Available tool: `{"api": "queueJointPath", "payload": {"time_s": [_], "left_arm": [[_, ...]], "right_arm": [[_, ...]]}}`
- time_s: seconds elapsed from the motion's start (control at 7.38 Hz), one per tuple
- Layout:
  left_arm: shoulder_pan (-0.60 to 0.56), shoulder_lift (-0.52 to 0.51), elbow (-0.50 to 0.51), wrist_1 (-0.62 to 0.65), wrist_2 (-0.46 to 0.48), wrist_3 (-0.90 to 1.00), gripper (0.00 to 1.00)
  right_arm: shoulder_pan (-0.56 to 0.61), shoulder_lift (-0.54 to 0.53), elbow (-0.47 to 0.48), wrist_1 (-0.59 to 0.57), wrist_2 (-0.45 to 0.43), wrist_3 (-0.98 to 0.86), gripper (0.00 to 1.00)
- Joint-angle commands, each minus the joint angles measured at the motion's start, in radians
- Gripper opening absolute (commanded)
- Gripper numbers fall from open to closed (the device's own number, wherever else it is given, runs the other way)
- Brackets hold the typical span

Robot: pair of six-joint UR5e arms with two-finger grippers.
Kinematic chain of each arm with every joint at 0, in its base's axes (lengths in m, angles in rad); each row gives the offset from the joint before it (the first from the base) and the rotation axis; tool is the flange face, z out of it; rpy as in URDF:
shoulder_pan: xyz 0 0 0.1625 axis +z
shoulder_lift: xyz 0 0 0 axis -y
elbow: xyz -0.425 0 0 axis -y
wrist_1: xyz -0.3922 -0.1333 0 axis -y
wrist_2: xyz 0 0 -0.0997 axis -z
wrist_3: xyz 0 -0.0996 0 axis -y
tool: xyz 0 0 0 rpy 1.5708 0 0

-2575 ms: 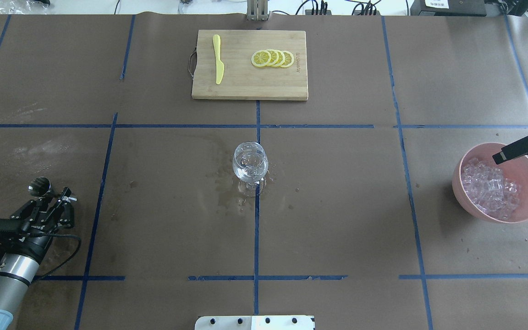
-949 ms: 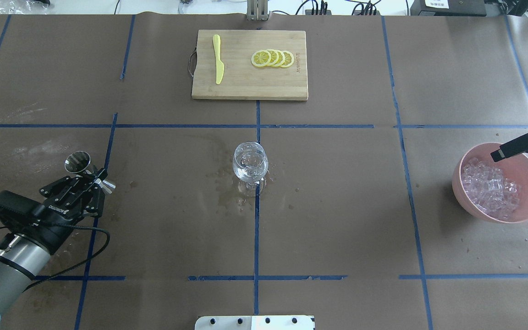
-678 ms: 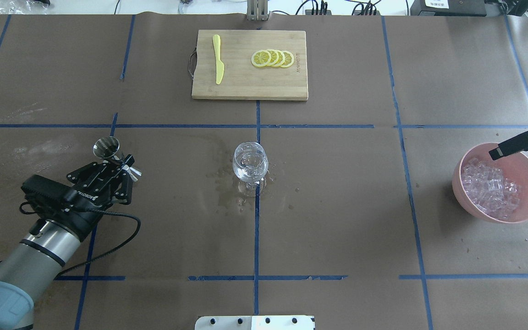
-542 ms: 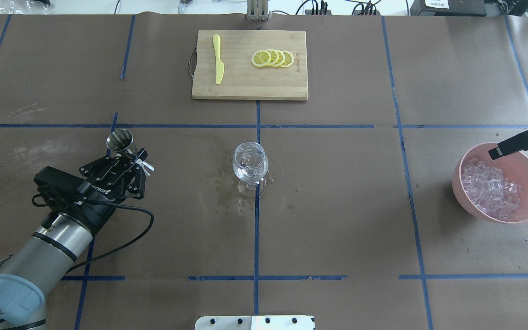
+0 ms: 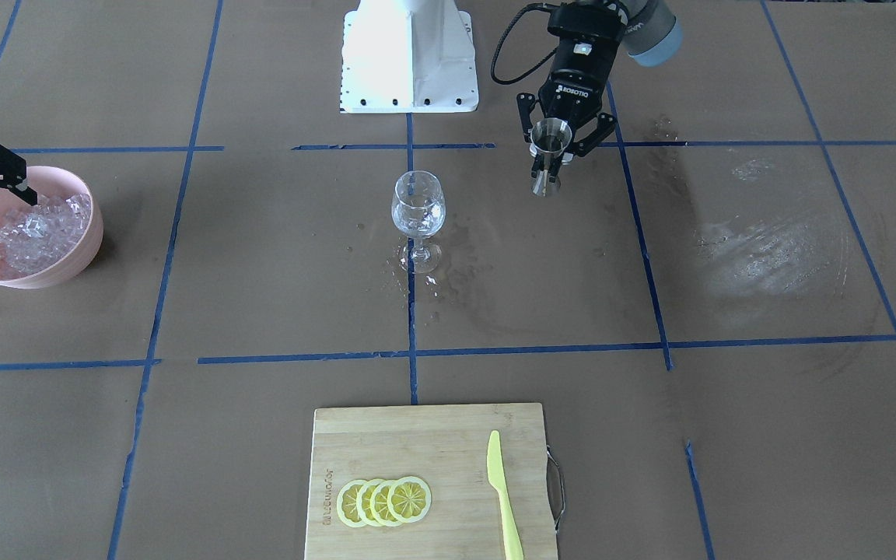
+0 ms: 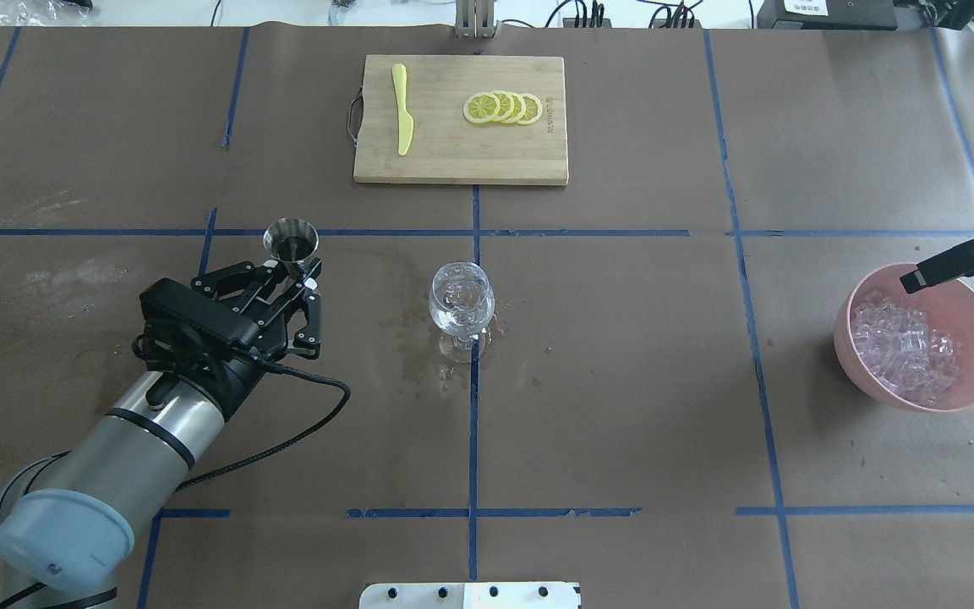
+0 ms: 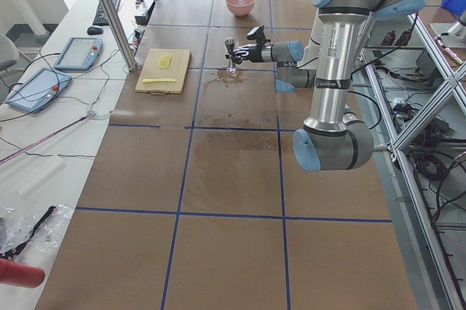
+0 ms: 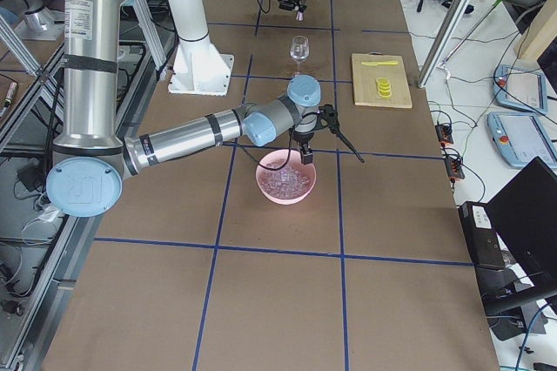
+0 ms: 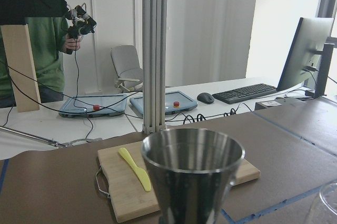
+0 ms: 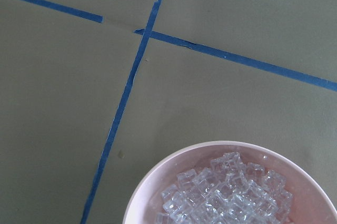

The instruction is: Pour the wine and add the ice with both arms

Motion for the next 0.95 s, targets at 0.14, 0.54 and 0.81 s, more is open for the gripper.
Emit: {"api": "queueJointPath", "payload": {"time_s": [0.14, 0.54, 0.81], "left_arm": [[-0.005, -0.176, -0.085, 0.524, -0.145, 0.038, 0.0], [-0.013, -0.248, -0.079, 0.694, -0.227, 0.15, 0.0], [-0.01, -0.338, -0.07, 0.896, -0.242, 0.169, 0.0]], "right_arm": [[0.0, 0.0, 0.002, 0.0, 0.0, 0.001, 1.0], [-0.011, 0.0, 0.0, 0.0, -0.014, 0.001, 1.0], [-0.018, -0.002, 0.0, 0.0, -0.014, 0.002, 1.0]]}}
